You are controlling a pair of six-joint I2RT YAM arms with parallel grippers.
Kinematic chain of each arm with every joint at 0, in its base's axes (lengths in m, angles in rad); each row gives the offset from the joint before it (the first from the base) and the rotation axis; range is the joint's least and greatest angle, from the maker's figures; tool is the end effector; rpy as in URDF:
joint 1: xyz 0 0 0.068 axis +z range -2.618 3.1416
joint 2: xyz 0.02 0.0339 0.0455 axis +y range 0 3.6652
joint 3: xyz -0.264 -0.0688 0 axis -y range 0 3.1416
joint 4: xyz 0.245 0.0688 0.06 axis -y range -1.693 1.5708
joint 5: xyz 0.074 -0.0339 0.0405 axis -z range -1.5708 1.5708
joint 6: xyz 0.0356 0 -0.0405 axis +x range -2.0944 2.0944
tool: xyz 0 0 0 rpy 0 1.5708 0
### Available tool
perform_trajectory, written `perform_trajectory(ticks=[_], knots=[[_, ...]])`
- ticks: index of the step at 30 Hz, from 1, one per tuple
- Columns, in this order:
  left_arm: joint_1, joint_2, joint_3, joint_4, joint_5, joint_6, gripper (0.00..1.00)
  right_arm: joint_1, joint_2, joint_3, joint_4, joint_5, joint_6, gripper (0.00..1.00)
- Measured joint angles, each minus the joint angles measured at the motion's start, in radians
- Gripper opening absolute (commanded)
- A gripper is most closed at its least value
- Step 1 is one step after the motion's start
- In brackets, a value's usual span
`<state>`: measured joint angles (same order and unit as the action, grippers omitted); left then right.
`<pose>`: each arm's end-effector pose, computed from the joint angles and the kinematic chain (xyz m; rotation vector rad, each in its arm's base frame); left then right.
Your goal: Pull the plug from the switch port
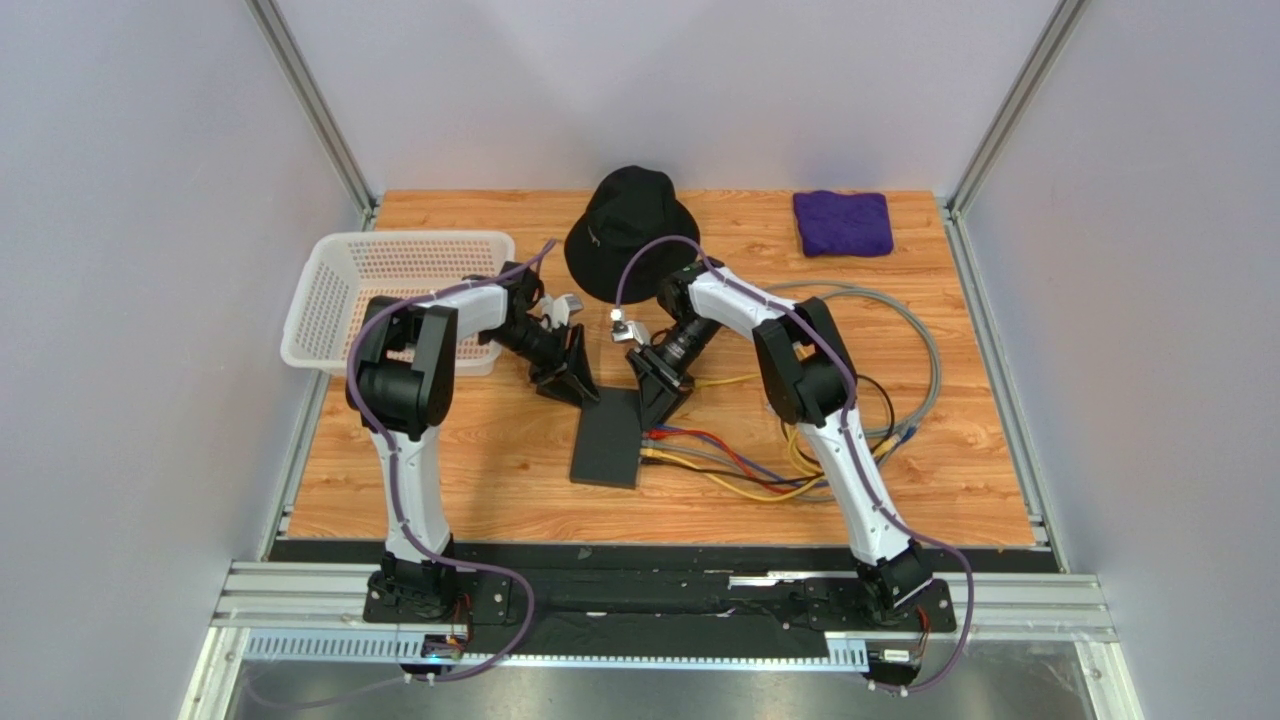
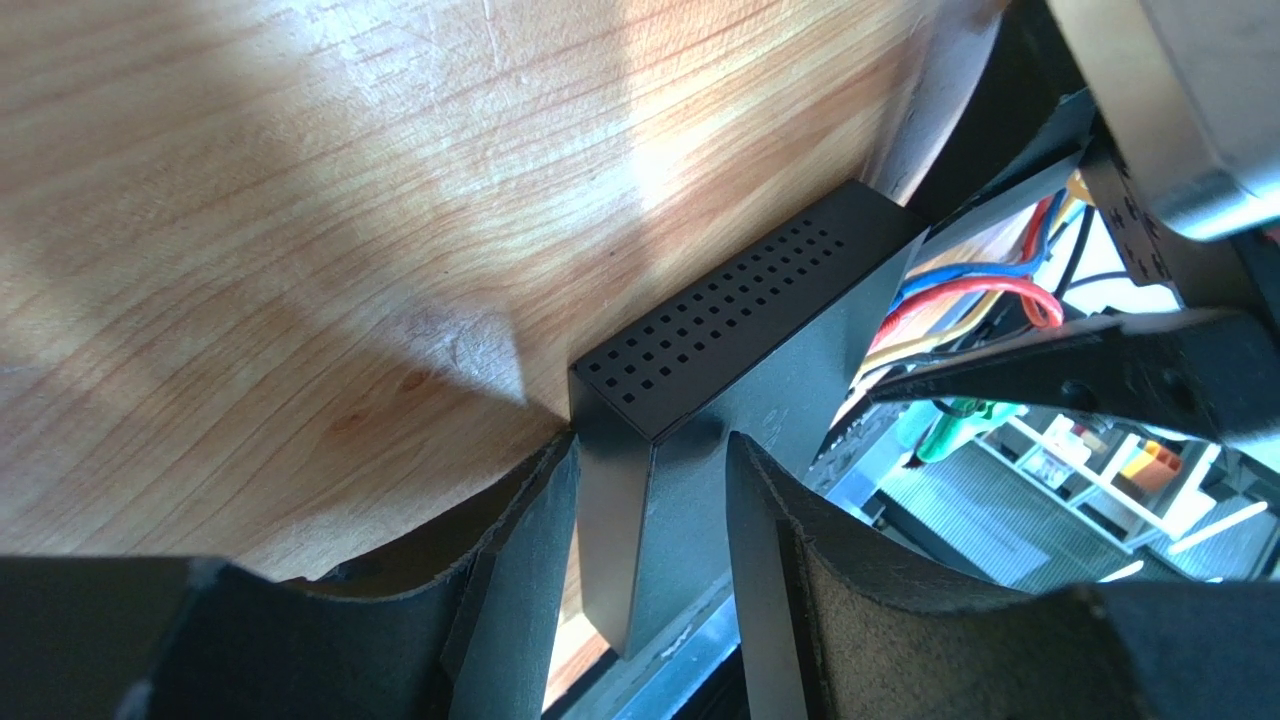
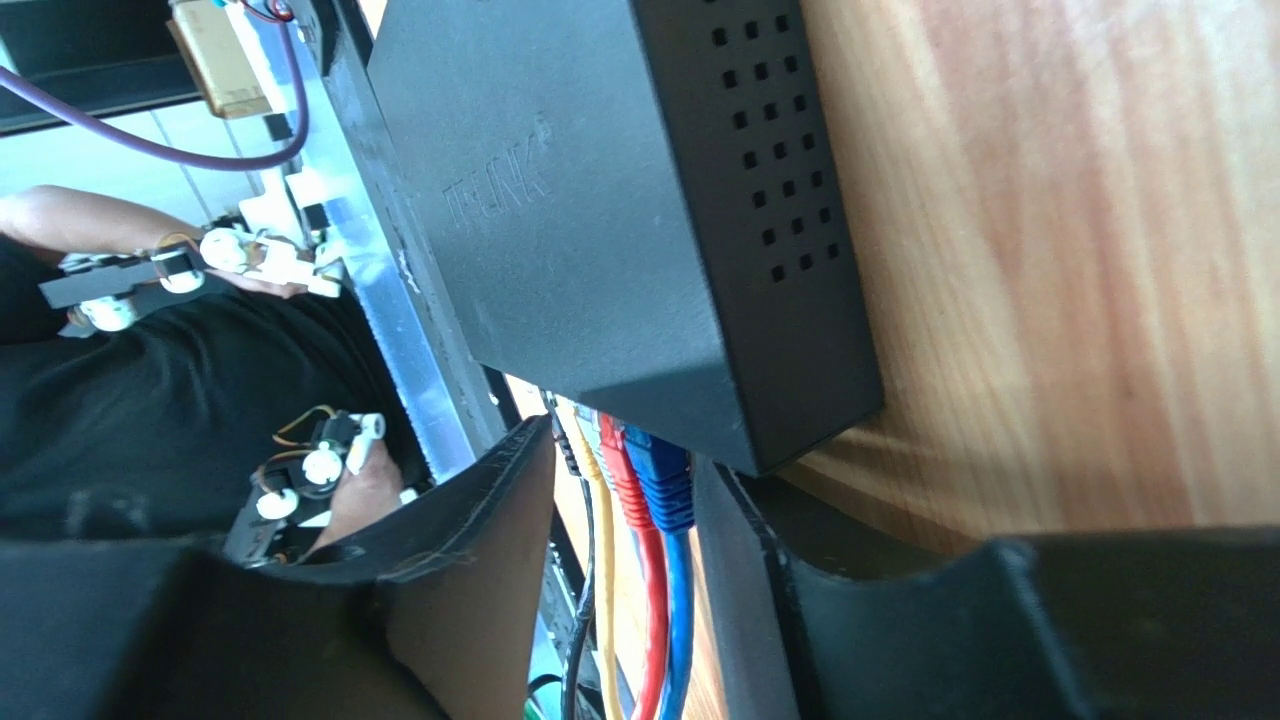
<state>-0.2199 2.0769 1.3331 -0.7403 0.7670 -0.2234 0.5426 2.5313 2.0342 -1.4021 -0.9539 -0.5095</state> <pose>0.3630 -0.1065 0.1234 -0.0446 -2.8337 1.1423 0.3702 0.2571 0.1112 1.0763 -2.2824 -1.2921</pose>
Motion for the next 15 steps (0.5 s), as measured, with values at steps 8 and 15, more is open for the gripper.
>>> perform_trajectory(ticks=[8, 15], knots=[[0.005, 0.003, 0.002, -0.003, 0.008, 0.000, 0.52, -0.001, 0.042, 0.042, -0.029, -0.018, 0.008, 0.34], [0.005, 0.005, 0.002, -0.003, 0.011, 0.000, 0.52, -0.001, 0.057, 0.048, -0.038, -0.029, 0.008, 0.13]])
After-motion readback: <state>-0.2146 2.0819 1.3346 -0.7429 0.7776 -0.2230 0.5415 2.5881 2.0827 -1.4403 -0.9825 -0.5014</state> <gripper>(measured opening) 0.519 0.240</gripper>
